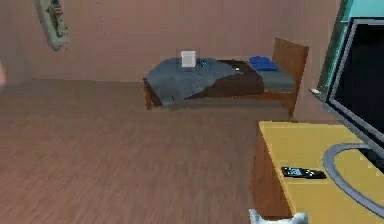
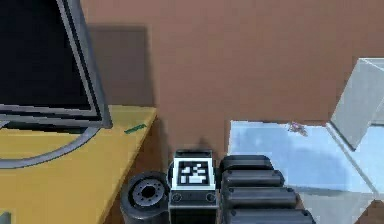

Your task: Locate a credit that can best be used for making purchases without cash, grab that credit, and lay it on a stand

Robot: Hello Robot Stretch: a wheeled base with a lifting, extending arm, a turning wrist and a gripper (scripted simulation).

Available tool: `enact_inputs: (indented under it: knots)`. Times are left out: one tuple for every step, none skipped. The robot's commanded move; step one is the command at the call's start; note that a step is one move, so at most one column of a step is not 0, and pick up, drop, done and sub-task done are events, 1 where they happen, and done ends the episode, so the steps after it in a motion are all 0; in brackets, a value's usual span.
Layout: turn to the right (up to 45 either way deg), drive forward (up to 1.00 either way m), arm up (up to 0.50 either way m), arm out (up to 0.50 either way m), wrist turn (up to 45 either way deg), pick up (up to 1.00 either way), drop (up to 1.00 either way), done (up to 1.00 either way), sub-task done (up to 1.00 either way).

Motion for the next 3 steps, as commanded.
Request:
enact_inputs:
  knots:
    - [45.0, 0.00, 0.00, 0.00, 0.0, 0.00, 0.00, 0.00, 0.00]
    - [12.0, 0.00, 0.00, 0.00, 0.0, 0.00, 0.00, 0.00, 0.00]
    - [-45.0, 0.00, 0.00, 0.00, 0.0, 0.00, 0.00, 0.00, 0.00]
